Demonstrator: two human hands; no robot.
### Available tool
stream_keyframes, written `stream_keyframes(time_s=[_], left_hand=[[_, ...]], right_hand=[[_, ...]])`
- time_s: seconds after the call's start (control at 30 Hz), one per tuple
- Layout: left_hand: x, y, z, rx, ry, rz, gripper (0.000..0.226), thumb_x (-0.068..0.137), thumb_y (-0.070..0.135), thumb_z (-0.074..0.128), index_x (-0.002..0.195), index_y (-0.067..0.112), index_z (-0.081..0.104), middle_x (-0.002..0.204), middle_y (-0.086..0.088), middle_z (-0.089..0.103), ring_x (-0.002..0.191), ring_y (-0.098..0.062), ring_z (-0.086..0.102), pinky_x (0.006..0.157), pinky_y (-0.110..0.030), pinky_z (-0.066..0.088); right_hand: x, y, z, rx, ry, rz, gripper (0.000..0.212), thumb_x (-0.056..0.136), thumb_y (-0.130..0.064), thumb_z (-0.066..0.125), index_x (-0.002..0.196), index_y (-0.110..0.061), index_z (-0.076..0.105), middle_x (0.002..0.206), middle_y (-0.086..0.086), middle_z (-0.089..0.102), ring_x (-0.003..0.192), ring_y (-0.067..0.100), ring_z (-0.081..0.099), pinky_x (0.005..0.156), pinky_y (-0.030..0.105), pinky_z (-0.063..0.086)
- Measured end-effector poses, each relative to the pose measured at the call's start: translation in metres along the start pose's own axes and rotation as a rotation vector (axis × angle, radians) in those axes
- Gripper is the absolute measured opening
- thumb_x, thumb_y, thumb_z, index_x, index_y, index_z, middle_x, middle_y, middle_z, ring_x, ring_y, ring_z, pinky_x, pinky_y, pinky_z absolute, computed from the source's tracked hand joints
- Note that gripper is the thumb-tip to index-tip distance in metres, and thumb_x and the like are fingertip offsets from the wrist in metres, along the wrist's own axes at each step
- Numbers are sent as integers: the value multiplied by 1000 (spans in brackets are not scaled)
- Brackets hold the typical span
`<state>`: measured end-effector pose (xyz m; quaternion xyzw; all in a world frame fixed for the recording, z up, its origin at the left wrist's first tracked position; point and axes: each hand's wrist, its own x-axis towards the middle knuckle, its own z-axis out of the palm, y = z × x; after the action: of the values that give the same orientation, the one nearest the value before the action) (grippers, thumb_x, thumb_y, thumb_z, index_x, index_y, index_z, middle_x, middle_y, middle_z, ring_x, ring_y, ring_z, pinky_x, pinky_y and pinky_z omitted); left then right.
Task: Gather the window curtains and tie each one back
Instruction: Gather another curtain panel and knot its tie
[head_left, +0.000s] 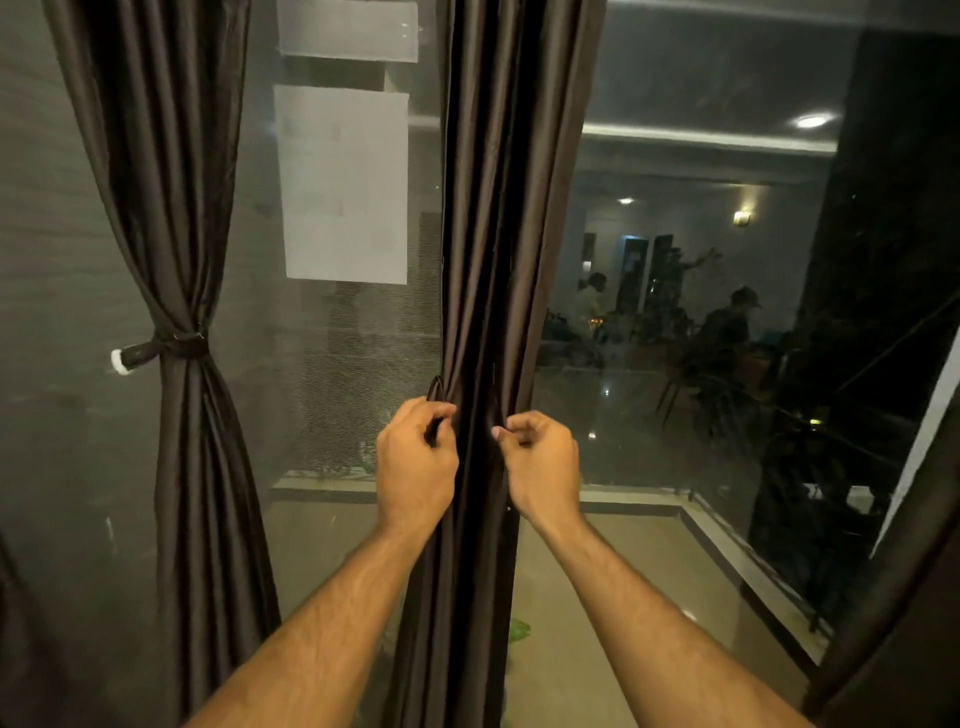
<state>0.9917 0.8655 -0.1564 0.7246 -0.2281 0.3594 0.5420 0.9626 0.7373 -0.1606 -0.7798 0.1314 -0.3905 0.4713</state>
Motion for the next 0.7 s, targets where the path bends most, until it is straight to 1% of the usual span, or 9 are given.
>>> stream_keyframes(time_s=[0.13, 0.2, 0.33, 0.4, 0.47, 0.53, 0.6, 0.67, 0.7], left_hand=[[-2, 0, 1, 4, -42, -28, 25, 94, -1, 60, 111, 8, 77, 108, 5, 68, 95, -6, 65, 84, -2, 44], [-3, 0, 1, 8, -88, -28, 29, 95, 0, 57, 116, 8, 75, 113, 4, 66, 102, -10, 65, 88, -7, 47], [-5, 3, 3, 0, -163, -27, 34, 93, 27, 68, 122, 10, 73, 114, 4, 64, 106, -11, 65, 92, -25, 54], [-6, 5, 5, -17, -159, -48, 45, 90, 42, 66, 120, 9, 74, 116, 3, 65, 108, -12, 66, 93, -31, 57], [-6, 6, 6, -15, -150, -54, 40, 93, 39, 67, 118, 9, 75, 113, 4, 66, 104, -10, 67, 89, -28, 57], [-5, 4, 6, 5, -126, -44, 25, 96, 25, 66, 112, 7, 75, 103, 6, 65, 91, -6, 65, 78, -16, 54], [-6, 2, 4, 22, -71, -39, 17, 96, 14, 65, 107, 6, 76, 97, 6, 64, 83, -5, 62, 72, -8, 47], [-6, 1, 3, 26, -32, -25, 14, 95, 9, 66, 105, 5, 75, 96, 5, 64, 82, -6, 61, 73, -4, 44], [-7, 1, 3, 25, -19, -22, 14, 94, 8, 66, 106, 5, 75, 97, 5, 64, 83, -6, 61, 74, -3, 43]], right_hand=[[-6, -2, 0, -37, 8, -43, 9, 98, -17, 67, 95, -25, 70, 78, -14, 68, 77, 4, 65, 67, 18, 49], [-9, -1, -1, -29, -6, -63, 9, 100, -15, 64, 103, -18, 72, 82, -15, 69, 80, 2, 66, 70, 15, 49], [-17, -1, 4, 55, -129, -133, 13, 101, -15, 61, 99, -20, 73, 86, -8, 74, 83, 8, 70, 78, 34, 59], [-18, -2, 6, 90, -185, -168, 20, 103, -13, 57, 96, -22, 73, 85, -6, 74, 83, 9, 71, 76, 35, 59], [-16, -3, 5, 156, -225, -154, 27, 101, -4, 54, 103, -18, 76, 94, -6, 77, 92, 6, 72, 87, 32, 59], [-14, -1, 1, 171, -241, -123, 29, 98, 4, 54, 107, -11, 76, 100, -4, 77, 96, 2, 72, 94, 29, 58], [-18, 1, 0, 140, -163, -140, 20, 96, 1, 61, 105, -12, 73, 98, -5, 75, 90, 2, 71, 87, 29, 59], [-22, 4, -2, 31, 66, -220, 14, 93, -11, 70, 102, -20, 64, 102, -10, 65, 87, 5, 65, 78, 33, 58], [-23, 4, -3, -31, 180, -244, 20, 91, -16, 74, 104, -22, 59, 107, -10, 57, 90, 8, 62, 76, 34, 57]])
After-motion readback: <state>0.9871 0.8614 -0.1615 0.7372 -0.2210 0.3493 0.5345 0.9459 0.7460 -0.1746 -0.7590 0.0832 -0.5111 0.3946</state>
